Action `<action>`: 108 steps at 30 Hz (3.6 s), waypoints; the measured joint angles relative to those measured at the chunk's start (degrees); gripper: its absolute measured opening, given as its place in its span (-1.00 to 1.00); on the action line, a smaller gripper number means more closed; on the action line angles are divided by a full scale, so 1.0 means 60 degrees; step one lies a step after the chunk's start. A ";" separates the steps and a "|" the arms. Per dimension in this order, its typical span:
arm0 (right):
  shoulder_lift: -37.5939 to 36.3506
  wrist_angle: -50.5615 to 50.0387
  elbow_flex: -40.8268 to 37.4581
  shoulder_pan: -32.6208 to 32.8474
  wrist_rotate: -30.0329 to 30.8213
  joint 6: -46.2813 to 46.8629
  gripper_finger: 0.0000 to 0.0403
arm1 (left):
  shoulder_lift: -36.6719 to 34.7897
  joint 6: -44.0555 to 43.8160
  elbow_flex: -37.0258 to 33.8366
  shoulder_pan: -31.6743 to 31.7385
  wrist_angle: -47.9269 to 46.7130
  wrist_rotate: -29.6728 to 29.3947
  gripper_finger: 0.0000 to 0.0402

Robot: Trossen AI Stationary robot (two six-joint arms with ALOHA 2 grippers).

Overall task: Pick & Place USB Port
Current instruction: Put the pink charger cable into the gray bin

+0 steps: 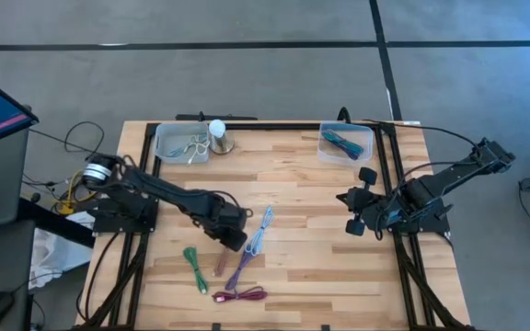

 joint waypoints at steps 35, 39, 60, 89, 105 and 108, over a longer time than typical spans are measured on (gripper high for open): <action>0.0000 0.0000 -0.0004 0.0000 0.0000 -0.0004 -1.00 | 0.0972 0.1647 0.0003 -0.0059 0.1831 -0.1419 -0.91; -0.0001 0.0000 -0.0004 0.0000 0.0000 -0.0008 -1.00 | 0.0565 0.2528 -0.0007 -0.0037 0.1594 -0.1895 -0.94; -0.0003 0.0080 -0.0007 0.0000 0.0000 0.0004 -1.00 | -0.4659 0.5713 -0.0004 0.1891 -0.1593 -0.7304 -0.94; 0.0000 0.0076 -0.0007 0.0000 0.0000 0.0087 -1.00 | -0.5762 1.2016 -0.4194 0.6496 0.4265 -0.8685 -0.94; 0.0000 0.0600 -0.0007 -0.0007 0.0169 0.0086 -1.00 | -0.6799 1.3538 -0.5920 0.9350 0.6785 -0.6528 -0.94; 0.0000 0.0601 -0.0007 -0.0007 0.0247 0.0084 -1.00 | -0.6801 1.3770 -0.6151 0.9858 0.7288 -0.6130 -0.94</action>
